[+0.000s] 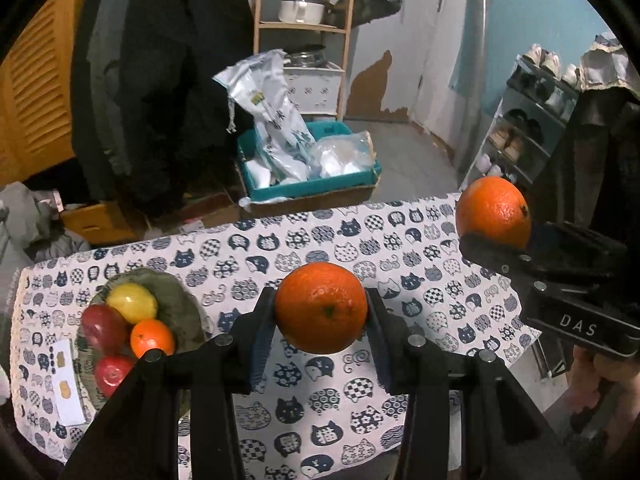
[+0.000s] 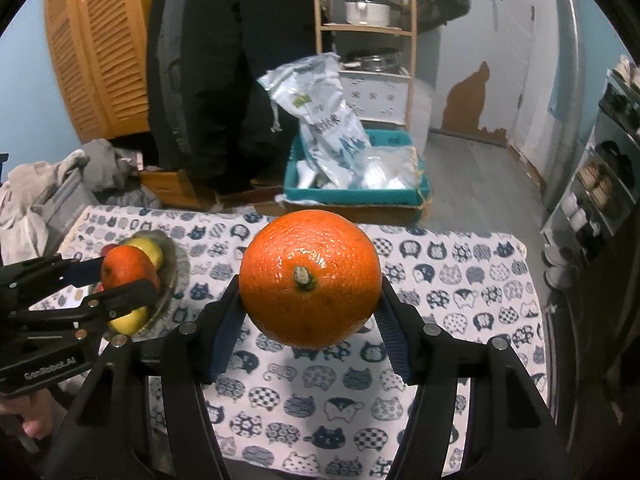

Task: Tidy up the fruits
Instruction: 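Lift and carry the tangerine with the left tool toward the bowl while the right tool carries its tangerine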

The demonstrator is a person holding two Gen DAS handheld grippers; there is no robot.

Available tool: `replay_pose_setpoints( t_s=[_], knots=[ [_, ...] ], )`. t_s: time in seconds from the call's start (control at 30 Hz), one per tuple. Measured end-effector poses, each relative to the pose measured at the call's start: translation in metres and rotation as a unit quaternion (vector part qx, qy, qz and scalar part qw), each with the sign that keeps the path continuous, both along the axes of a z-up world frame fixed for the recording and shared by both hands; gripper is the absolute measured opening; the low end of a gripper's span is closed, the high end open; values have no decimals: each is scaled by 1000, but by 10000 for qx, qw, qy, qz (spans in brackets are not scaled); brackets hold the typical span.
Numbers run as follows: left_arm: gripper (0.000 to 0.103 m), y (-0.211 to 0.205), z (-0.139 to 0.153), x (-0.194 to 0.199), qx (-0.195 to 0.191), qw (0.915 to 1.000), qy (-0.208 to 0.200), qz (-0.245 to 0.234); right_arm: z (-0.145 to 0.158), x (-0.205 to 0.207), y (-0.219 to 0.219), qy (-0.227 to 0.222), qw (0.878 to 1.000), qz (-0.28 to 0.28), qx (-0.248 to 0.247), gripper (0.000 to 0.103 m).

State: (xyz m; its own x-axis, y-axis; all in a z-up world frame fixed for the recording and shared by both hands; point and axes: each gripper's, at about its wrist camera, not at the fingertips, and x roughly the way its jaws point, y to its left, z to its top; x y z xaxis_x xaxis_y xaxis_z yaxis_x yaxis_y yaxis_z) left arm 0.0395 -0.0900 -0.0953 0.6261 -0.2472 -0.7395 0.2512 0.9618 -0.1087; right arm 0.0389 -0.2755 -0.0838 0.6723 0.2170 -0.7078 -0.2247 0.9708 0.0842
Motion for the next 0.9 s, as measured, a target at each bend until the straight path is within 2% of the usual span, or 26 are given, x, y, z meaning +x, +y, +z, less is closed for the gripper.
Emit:
replay_pose_setpoints(
  t_s=[0.53,0.9],
  knots=[
    [44,69,10,-1,-58,9975,-187,675,14,13,66,-76,9983,572,33,63],
    [44,127,-2,5,-49,9918,-79,1273,11,33,119,23,9961,883,15,63]
  ],
)
